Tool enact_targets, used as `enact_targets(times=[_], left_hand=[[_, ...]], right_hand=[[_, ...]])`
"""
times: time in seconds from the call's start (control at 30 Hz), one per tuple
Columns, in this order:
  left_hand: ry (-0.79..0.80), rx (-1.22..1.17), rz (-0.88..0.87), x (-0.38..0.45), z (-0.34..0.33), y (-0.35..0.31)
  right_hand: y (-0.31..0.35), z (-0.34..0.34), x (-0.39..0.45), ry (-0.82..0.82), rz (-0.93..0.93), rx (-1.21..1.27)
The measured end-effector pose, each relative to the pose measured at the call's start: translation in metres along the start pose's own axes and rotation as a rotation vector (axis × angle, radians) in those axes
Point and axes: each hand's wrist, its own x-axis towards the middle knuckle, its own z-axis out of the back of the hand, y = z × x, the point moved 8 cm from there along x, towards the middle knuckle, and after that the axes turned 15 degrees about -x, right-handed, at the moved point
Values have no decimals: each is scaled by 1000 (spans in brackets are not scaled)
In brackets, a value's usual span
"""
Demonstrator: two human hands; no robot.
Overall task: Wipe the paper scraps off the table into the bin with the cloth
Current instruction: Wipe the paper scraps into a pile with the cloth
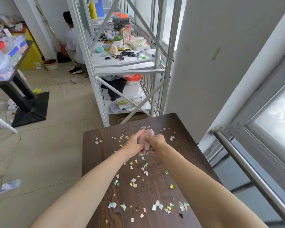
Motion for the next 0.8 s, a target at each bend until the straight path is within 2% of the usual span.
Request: enact_targets(times=[0.13, 0.23, 0.33, 0.4, 0.6, 0.73, 0.8], left_hand=[[-12, 2, 19, 26, -16, 27], [-121, 11, 80, 44, -10, 44], [-297, 231, 90, 53, 24, 56], [-331, 393, 77, 57, 43, 59], [-225, 680, -12, 84, 34, 61], [-142, 731, -45, 106, 8, 70], [-143, 753, -37, 114, -1, 79]], right_hand=[[-16, 20, 26, -71, 56, -109], [-25, 39, 43, -94, 77, -202], [-33, 67, 62, -140, 79, -290], [-38, 86, 77, -188, 78, -305], [-28, 132, 103, -417, 107, -473], [-9, 148, 125, -632, 254, -680], [-3, 147, 135, -670, 336, -872]])
